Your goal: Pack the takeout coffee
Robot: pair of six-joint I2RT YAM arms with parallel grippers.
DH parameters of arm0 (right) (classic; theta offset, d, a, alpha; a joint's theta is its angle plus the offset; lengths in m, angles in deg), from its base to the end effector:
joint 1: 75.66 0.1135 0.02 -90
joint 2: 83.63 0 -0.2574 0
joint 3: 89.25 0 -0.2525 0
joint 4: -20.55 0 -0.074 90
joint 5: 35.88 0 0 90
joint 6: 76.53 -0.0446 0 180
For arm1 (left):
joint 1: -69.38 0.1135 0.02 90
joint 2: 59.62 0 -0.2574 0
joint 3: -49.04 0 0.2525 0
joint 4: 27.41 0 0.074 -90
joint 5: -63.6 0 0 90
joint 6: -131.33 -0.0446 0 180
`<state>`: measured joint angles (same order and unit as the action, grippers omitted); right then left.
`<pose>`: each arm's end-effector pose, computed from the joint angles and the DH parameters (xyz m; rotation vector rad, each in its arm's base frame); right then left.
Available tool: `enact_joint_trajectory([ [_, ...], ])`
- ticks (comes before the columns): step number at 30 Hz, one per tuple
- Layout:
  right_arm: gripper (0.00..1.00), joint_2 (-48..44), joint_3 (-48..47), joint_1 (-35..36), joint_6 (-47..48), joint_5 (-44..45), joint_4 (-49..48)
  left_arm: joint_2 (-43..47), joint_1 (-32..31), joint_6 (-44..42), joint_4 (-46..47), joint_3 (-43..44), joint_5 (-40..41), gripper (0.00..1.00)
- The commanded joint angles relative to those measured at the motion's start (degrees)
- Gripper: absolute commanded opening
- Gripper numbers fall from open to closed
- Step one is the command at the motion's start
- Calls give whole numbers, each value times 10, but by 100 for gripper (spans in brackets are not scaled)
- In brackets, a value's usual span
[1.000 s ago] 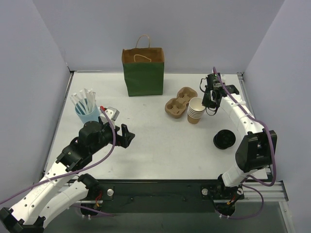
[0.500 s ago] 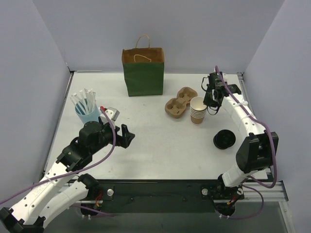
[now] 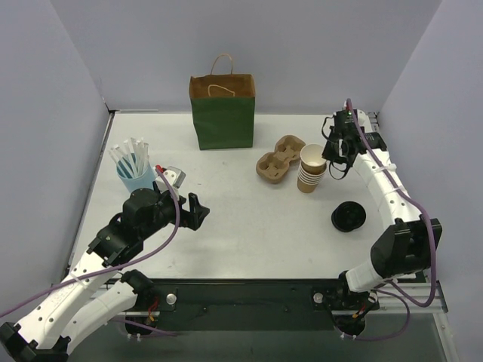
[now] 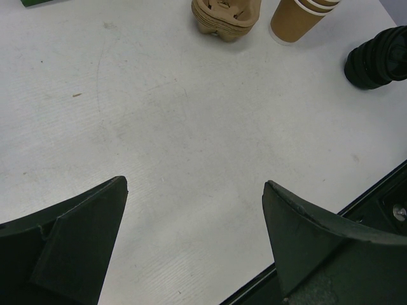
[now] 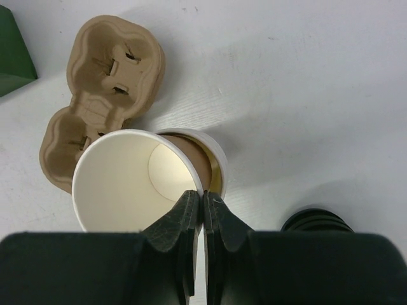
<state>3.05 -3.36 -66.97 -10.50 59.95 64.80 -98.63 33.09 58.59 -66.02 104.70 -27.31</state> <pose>0.3469 0.0484 0.3322 0.3507 2.1892 0.2036 0.1381 -0.1023 0.3035 0.3425 1.9781 -0.6247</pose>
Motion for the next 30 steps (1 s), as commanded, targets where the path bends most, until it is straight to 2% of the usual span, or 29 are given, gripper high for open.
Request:
enact_joint_trajectory([
  [1,0,-45,-38,-6,-1,-13,-5,4,-3,-9,12,5,-1,97],
  [10,0,-93,-74,1,-9,-86,6,27,-2,-11,2,10,54,97],
  [14,0,-110,-67,38,-29,-111,9,44,-2,-11,-10,14,103,97],
  [20,0,-128,-2,181,-62,-92,-12,93,-2,-4,-18,12,176,97],
  [26,0,-100,66,343,-102,-26,-60,140,-2,1,-19,5,217,97],
  [30,0,-61,95,402,-127,0,-87,155,-3,2,-18,-2,221,97],
])
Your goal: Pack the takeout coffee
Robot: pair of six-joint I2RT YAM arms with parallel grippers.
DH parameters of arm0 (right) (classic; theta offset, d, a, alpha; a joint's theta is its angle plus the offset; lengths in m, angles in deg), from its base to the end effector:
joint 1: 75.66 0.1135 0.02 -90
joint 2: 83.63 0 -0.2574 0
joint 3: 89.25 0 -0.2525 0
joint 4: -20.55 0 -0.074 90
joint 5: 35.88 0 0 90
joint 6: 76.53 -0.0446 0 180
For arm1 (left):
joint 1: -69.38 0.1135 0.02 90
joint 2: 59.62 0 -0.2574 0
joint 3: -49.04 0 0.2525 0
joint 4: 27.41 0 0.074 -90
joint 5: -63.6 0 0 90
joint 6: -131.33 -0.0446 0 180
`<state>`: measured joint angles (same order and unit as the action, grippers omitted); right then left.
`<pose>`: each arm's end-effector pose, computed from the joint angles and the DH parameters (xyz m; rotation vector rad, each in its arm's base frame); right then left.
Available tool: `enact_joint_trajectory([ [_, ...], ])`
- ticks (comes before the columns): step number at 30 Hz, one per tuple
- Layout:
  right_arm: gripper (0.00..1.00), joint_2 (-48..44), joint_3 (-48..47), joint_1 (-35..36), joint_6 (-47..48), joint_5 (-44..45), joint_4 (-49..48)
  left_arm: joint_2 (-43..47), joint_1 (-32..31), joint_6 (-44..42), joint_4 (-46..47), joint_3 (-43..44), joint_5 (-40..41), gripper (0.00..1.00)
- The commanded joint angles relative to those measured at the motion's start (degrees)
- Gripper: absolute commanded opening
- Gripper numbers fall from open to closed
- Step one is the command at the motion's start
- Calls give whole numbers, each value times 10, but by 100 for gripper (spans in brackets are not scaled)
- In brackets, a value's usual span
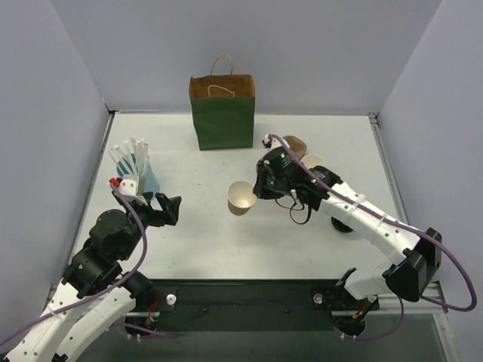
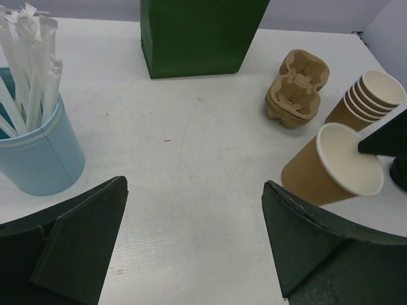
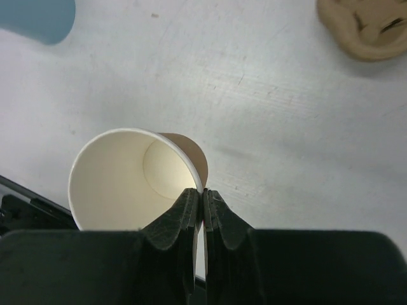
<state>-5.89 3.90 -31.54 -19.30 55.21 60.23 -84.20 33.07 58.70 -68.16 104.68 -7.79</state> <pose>0.2280 0.2199 0.3447 -0.2060 2.1942 0.7656 0.1026 -0.0577 0.3313 0.0488 1.7476 -0.4065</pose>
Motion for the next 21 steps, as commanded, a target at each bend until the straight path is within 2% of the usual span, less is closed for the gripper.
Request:
enact_joint_trajectory([
  [1,0,36,26,56,-45,56,-47,13,-2,2,5,-2,27,97],
  [10,0,96,63,126,-77,105,-79,-4,-3,2,-1,2,23,97],
  [21,2,102,110,135,-84,169,-113,-2,-3,1,2,0,21,97],
])
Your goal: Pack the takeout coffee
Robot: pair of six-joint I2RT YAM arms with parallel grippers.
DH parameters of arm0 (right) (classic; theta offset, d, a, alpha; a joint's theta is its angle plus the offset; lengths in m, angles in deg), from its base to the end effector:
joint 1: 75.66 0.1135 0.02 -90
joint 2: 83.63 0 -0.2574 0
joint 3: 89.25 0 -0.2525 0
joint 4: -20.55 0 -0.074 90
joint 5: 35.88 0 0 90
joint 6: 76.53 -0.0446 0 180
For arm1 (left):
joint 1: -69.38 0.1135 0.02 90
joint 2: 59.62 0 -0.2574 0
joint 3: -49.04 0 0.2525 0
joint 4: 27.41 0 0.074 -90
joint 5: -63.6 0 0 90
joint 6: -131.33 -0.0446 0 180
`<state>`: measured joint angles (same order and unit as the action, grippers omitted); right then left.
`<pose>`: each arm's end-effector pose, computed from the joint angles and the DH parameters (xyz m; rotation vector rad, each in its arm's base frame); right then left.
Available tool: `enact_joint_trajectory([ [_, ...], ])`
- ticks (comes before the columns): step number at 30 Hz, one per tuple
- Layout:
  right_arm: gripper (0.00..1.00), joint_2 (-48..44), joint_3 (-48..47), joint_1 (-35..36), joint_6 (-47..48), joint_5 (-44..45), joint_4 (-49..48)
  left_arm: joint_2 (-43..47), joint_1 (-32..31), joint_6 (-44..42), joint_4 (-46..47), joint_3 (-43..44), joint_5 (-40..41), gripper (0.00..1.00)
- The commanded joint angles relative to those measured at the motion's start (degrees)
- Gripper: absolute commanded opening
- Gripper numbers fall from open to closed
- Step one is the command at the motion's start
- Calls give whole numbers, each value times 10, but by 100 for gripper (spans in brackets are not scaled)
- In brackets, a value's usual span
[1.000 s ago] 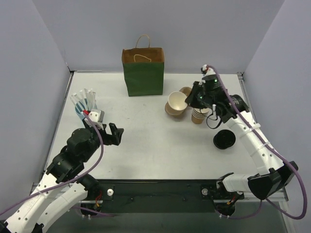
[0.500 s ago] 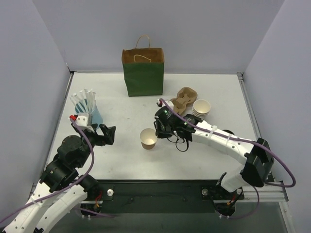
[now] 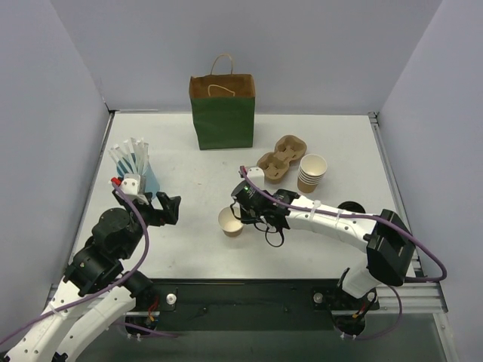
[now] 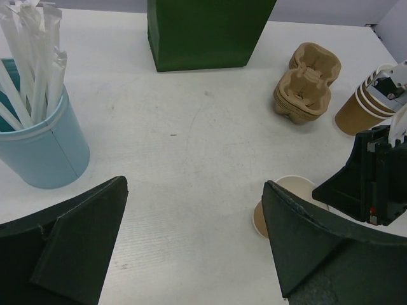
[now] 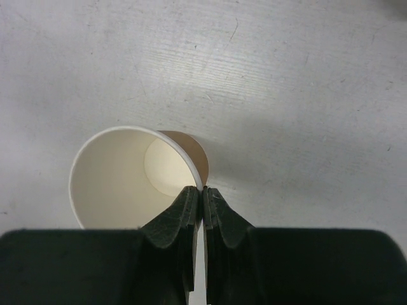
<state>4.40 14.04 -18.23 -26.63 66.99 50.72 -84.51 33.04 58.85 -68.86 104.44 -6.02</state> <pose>0.1950 0.2869 0.2434 -0.2361 2.3425 0.6219 0.1041 -0.0573 0.3280 0.0300 1.7641 -0.3726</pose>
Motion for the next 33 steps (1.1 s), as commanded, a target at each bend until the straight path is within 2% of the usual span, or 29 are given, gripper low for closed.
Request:
enact_joint_trajectory([
  [1,2,-3,11,1,-10,55,-18,0,-3,0,9,4,4,97],
  [11,28,-14,13,-6,-14,74,-11,1,-3,0,8,4,3,97],
  [16,28,-69,13,-27,-11,106,35,4,-4,1,7,3,2,96],
  [20,28,-136,29,-69,-2,136,93,3,-6,0,7,3,0,97],
  [24,30,-209,71,-147,5,187,142,4,-7,0,9,3,-2,97],
  [29,39,-265,121,-247,22,178,159,4,-8,0,11,3,-6,97],
  [33,43,-265,143,-325,30,165,162,1,-8,0,12,1,-10,97],
])
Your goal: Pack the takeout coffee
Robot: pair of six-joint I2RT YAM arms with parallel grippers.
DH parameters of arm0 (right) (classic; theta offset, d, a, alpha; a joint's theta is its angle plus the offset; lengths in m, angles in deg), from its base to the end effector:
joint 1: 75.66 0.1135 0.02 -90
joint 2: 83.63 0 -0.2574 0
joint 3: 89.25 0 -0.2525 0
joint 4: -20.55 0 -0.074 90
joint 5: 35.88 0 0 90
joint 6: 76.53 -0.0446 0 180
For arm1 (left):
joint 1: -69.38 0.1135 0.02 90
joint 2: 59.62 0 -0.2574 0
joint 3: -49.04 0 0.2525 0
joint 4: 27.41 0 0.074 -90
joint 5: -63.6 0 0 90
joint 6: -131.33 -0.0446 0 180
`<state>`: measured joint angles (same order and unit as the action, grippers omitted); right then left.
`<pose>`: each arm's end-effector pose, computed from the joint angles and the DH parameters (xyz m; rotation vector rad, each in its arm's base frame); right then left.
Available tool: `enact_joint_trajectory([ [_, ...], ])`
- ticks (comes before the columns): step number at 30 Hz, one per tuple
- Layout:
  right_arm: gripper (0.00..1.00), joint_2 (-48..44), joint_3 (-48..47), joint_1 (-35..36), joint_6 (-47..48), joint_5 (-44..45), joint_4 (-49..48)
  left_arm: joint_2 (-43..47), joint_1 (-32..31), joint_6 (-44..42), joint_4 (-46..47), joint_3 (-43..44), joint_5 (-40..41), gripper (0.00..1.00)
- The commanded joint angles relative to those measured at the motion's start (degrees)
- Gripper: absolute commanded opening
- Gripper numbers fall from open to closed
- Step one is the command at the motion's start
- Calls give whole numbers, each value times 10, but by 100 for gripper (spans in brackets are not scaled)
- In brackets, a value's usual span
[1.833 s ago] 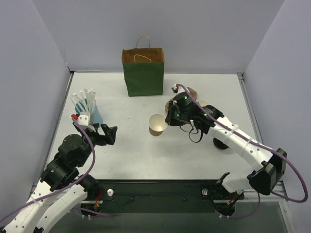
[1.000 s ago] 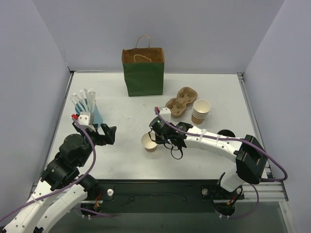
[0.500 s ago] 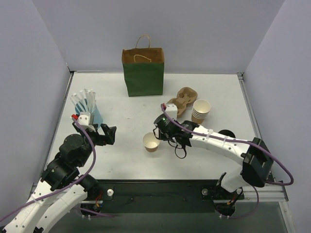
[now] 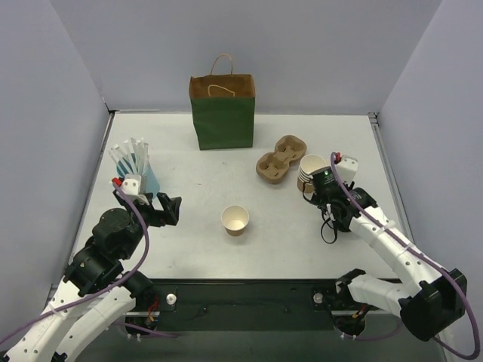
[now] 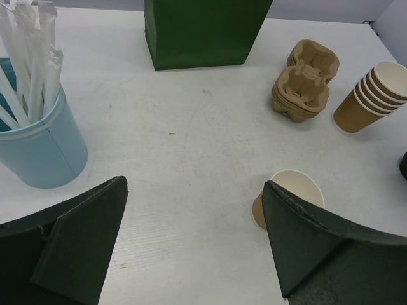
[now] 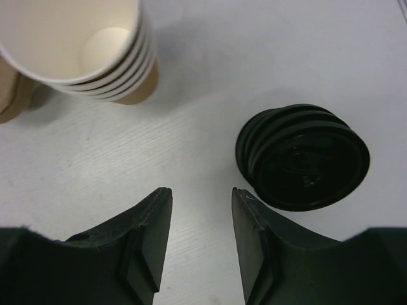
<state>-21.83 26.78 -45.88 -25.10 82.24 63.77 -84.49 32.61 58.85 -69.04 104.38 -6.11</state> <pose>0.2154 0.0990 0.2755 0.4142 2.1510 0.1056 0.1036 -0.0581 0.3274 0.0388 1.7681 -0.3776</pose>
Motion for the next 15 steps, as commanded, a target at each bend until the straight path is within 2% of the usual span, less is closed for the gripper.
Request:
enact_joint_trajectory([
  [1,44,1,16,-68,15,11,30,1,-3,0,14,3,-10,97],
  [15,43,59,37,-126,23,-10,-7,-5,-3,-1,16,2,-16,97],
])
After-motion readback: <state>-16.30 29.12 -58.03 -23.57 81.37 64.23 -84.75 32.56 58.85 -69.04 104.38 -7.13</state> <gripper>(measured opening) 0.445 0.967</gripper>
